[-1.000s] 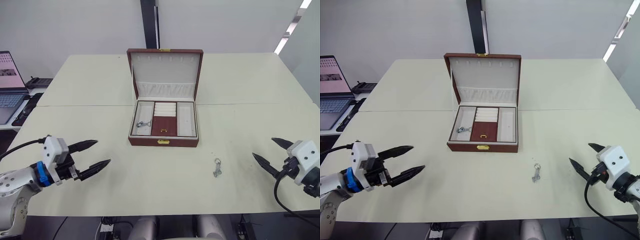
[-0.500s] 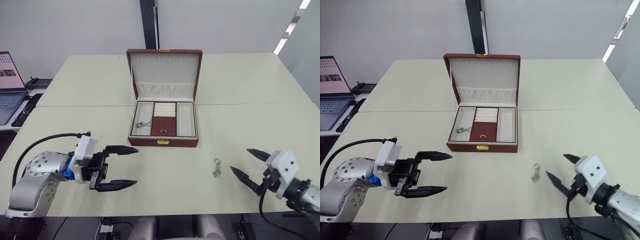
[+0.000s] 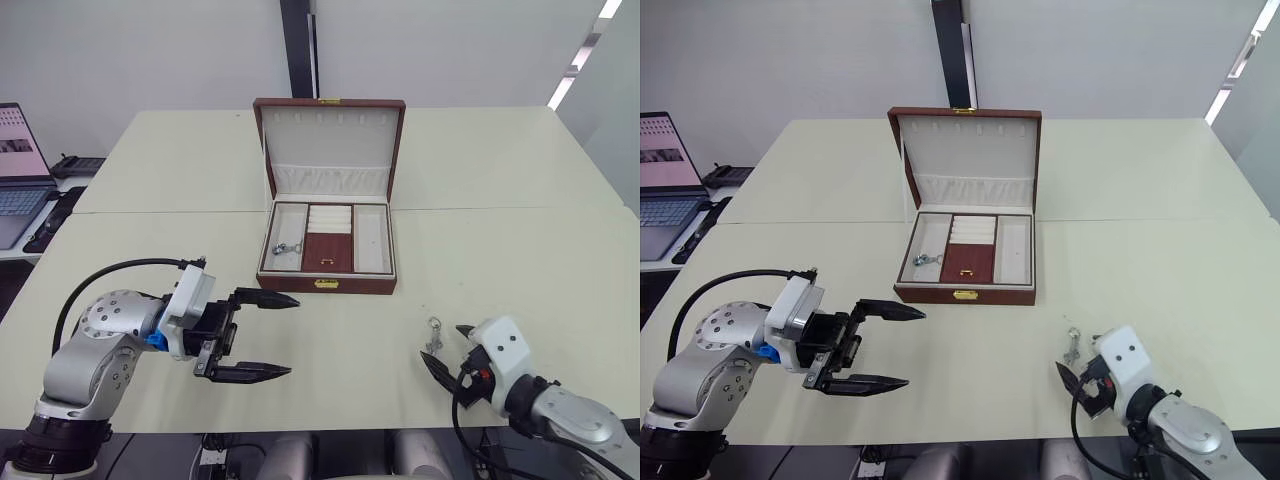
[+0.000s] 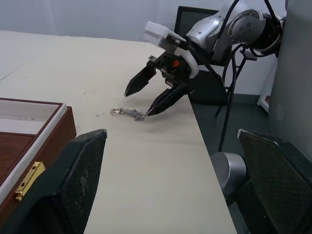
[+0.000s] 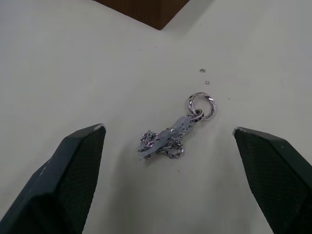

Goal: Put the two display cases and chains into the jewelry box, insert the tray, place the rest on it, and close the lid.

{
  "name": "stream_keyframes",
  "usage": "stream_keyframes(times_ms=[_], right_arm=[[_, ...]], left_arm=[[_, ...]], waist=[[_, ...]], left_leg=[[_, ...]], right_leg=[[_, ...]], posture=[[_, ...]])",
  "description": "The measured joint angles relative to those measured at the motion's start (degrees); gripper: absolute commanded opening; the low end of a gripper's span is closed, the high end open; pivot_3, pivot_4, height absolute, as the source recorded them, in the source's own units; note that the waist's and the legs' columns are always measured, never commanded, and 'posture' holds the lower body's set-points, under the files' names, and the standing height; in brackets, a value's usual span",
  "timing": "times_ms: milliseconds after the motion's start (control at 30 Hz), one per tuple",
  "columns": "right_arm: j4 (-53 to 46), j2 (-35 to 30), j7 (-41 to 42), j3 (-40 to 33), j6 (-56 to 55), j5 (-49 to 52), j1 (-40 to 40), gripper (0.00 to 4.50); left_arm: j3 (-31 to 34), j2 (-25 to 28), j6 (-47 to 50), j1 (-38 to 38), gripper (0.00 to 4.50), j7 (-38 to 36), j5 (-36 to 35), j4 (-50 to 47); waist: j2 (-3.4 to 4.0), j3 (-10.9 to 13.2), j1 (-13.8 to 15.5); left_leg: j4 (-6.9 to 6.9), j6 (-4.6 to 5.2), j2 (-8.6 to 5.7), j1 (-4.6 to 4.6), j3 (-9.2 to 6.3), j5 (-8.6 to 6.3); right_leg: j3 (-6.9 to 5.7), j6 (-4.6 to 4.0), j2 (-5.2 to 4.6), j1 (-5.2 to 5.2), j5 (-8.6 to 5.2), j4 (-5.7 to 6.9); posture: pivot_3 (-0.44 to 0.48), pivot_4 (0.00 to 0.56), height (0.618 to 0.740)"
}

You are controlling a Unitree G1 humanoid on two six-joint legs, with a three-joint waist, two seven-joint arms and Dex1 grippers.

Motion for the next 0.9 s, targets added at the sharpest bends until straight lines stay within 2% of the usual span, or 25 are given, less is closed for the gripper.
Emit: stream_keyframes(times_ms=[167,267,467,600,733,767,900], right_arm=[[1.6,2.5,-3.9,2.9,-0.2,-3.0,-0.6,4.47],[1.9,3.4,-5.2,3.8,-0.1,-3.9,-0.8,3.89],[2.0,4.1,-6.5,4.1,0.6,-5.3,-1.1,2.0],[2.0,4.0,-6.6,4.0,1.3,-5.4,-1.8,1.27],[2.0,3.3,-6.4,3.6,1.8,-5.4,-2.6,0.33],[2.0,3.1,-6.2,3.5,1.9,-5.4,-2.7,0.21],[2.0,1.9,-5.2,3.2,1.8,-5.4,-3.3,0.2]], left_arm=[[-0.4,-1.1,0.0,-0.8,4.5,1.0,0.4,0.0],[-0.5,-1.1,0.2,-0.9,4.5,1.6,0.5,0.0],[-1.5,-1.1,0.2,-1.2,4.5,1.8,0.9,0.0],[-1.7,-1.4,0.2,-1.5,4.5,2.0,0.9,0.0],[-1.8,-1.6,0.2,-1.5,4.5,2.4,1.0,0.0],[-1.9,-1.7,0.2,-1.5,4.5,2.8,1.0,0.0],[-2.0,-2.1,0.8,-1.5,4.5,4.3,0.9,-0.2]], waist=[[-0.05,0.0,0.0],[-0.07,-0.1,0.0],[-0.08,-0.1,0.0],[-0.09,-0.1,0.0],[-0.09,-0.1,0.0],[-0.09,-0.1,0.0],[-0.09,-0.1,0.0]], left_leg=[[0.0,0.0,0.01,0.03,0.0,0.0],[0.0,0.0,0.02,0.04,-0.01,0.0],[0.0,0.0,0.02,0.04,-0.02,0.0],[0.0,0.0,0.02,0.05,-0.01,0.0],[0.0,0.0,0.02,0.05,-0.01,0.0],[0.0,0.0,0.02,0.05,-0.01,0.0],[0.0,0.0,0.01,0.05,-0.01,0.0]], right_leg=[[0.01,0.0,0.02,0.0,0.0,0.01],[0.01,0.0,0.05,0.0,0.0,0.02],[0.01,0.0,0.05,0.0,0.0,0.02],[0.01,0.0,0.05,0.0,0.0,0.02],[0.02,0.0,0.05,0.0,0.0,0.02],[0.01,0.0,0.06,0.0,0.0,0.02],[0.02,0.0,0.05,0.01,0.0,0.02]], posture=[[0.0,0.15,0.74],[0.0,0.15,0.74],[0.0,0.15,0.74],[0.0,0.15,0.74],[0.0,0.15,0.74],[0.0,0.15,0.74],[0.0,0.15,0.74]])
